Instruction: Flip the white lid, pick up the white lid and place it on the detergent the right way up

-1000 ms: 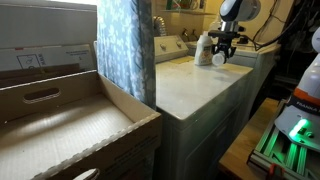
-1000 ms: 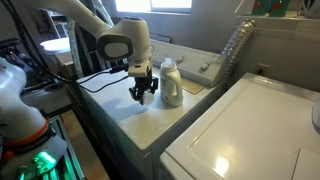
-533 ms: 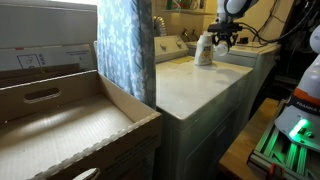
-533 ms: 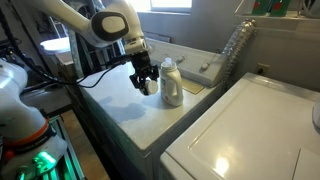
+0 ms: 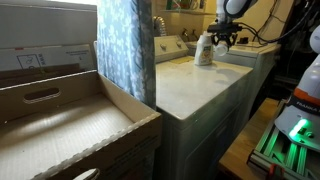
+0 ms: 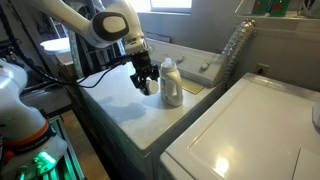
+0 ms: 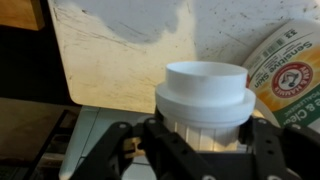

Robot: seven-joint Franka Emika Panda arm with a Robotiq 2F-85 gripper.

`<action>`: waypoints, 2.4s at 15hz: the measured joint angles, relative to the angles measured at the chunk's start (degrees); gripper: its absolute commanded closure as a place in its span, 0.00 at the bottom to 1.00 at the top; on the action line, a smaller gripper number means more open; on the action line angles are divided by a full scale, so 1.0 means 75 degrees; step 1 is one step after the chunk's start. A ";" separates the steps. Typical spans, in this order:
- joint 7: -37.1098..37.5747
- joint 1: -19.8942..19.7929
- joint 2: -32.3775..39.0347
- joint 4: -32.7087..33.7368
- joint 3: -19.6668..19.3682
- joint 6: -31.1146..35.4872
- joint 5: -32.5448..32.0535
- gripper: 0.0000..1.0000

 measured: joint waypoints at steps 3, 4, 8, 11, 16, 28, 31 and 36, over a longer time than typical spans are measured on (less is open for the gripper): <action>0.0393 -0.0001 -0.0095 0.0186 0.0196 -0.0265 -0.0872 0.62; 0.0558 0.0001 -0.0149 0.0258 0.0280 -0.0406 -0.1239 0.62; 0.1150 0.0080 -0.0368 0.0484 0.0540 -0.1072 -0.2739 0.62; 0.1662 0.0255 -0.0430 0.0667 0.0644 -0.1541 -0.3940 0.62; 0.2519 0.0798 -0.0337 0.0926 0.0687 -0.1976 -0.5543 0.62; 0.3631 0.1671 0.0579 0.1402 0.0674 -0.2374 -0.7304 0.62; 0.3631 0.1727 0.0598 0.1432 0.0639 -0.2375 -0.7304 0.62; 0.4053 0.1978 0.0642 0.1453 0.0661 -0.2644 -0.7734 0.62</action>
